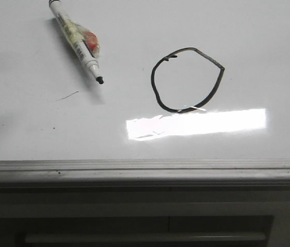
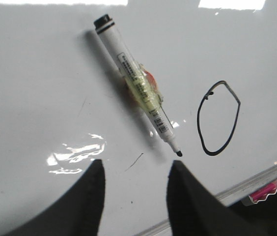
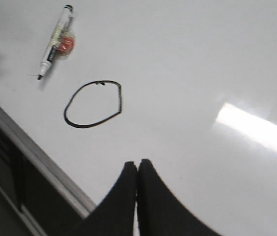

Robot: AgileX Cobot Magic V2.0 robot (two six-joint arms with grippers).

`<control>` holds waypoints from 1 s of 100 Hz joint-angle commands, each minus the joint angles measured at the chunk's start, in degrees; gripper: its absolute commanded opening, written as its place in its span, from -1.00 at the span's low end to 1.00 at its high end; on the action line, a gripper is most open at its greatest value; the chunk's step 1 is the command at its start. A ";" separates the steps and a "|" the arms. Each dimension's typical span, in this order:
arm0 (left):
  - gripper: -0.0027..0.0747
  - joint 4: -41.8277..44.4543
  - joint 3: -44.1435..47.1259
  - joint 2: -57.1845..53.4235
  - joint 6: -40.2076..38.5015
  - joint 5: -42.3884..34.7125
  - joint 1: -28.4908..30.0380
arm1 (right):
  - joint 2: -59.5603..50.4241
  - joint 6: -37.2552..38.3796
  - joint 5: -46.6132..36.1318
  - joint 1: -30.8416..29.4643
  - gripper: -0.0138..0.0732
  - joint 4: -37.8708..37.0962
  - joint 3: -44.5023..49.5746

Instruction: Write number 0 on whiteboard

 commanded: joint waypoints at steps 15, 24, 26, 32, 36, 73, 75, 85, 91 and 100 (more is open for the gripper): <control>-0.98 1.89 4.97 -12.68 3.46 -4.10 0.02 | -9.29 0.60 -2.08 -0.47 -0.81 -5.53 5.19; -0.98 2.15 6.30 -14.38 3.46 -3.98 0.02 | -7.90 0.60 -1.17 -0.47 -0.81 -4.67 5.19; -0.98 2.15 6.48 -14.54 3.46 -3.98 0.02 | -7.78 0.60 -1.17 -0.47 -0.81 -4.67 5.19; -0.98 2.15 6.98 -14.67 3.46 -3.95 0.02 | -7.65 0.60 -1.17 -0.47 -0.81 -4.67 5.19; -0.98 2.26 7.22 -14.67 3.46 -3.84 0.02 | -7.65 0.60 -1.17 -0.47 -0.81 -4.67 5.19; -0.98 2.26 7.58 -14.42 3.46 -3.84 0.02 | -7.68 0.60 -0.49 -0.47 -0.81 -4.67 5.19; -0.98 2.26 7.58 -14.42 3.46 -3.84 0.02 | -7.68 0.60 -0.49 -0.47 -0.81 -4.67 5.19; -0.98 2.44 7.84 -14.42 3.46 -5.92 0.02 | -7.68 0.60 -0.49 -0.47 -0.81 -4.67 5.19; -0.98 2.76 8.01 -14.68 3.51 -7.57 0.02 | -7.68 0.60 -0.49 -0.47 -0.81 -4.67 5.19; -0.98 8.05 9.94 -16.17 6.64 -12.08 0.27 | -7.68 0.60 -0.49 -0.47 -0.81 -4.67 5.19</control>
